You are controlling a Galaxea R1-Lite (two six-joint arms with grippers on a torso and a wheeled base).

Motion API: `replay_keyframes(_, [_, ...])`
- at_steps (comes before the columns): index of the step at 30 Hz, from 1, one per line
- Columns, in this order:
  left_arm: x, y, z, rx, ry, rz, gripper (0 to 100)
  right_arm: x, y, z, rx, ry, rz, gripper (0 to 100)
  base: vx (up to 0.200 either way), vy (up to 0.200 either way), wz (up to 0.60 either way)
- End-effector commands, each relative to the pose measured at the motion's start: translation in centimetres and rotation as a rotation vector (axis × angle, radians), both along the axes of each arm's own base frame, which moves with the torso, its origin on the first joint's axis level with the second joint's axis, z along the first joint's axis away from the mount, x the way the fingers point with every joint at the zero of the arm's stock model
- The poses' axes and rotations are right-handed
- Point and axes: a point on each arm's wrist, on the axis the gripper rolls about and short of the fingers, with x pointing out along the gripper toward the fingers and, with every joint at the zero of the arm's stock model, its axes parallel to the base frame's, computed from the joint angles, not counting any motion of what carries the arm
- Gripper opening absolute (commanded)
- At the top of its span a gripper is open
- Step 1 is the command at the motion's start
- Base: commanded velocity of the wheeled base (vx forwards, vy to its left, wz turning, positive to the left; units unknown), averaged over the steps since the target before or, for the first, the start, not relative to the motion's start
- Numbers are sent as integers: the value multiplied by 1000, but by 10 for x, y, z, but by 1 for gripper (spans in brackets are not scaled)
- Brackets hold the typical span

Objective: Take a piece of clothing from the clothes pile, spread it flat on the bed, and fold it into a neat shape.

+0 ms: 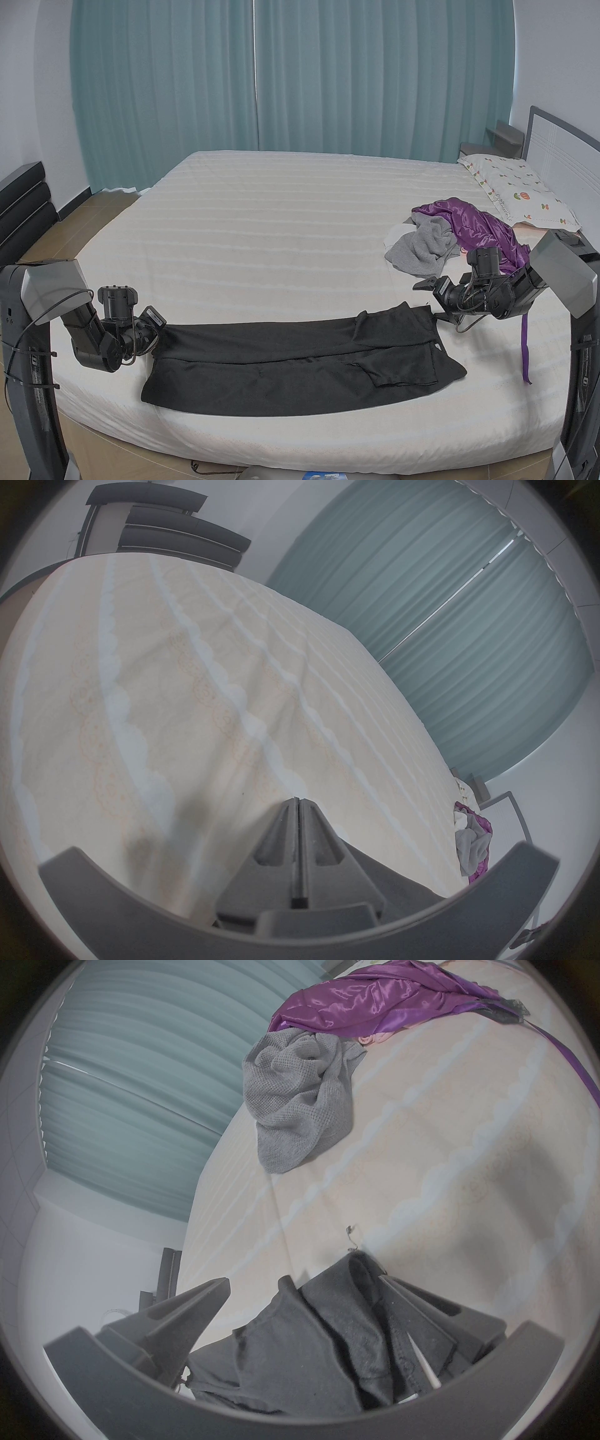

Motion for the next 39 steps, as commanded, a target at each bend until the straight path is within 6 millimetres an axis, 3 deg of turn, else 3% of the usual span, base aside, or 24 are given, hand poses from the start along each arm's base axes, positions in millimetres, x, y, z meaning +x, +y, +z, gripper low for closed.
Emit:
replay_keyframes(1, [0, 0, -1, -1, 2, -1, 0, 4, 1, -8, -13, 6, -7, 100, 0, 0, 0])
replay_keyframes(16, [0, 0, -1, -1, 2, -1, 0, 6, -4, -2, -27, -54, -14, 100, 0, 0, 0])
replay_keyframes(24, [0, 0, -1, -1, 2, -1, 0, 4, 2, -23, -83, -34, 46, 100, 0, 0, 0])
replay_keyframes(25, [0, 0, -1, -1, 2, -1, 0, 4, 2, -25, -82, -31, 47, 0, 0, 0, 0])
replay_keyframes(39, [0, 0, -1, 1, 2, 0, 0, 11, -13, -21, -72, -57, 2, 0, 0, 0, 0])
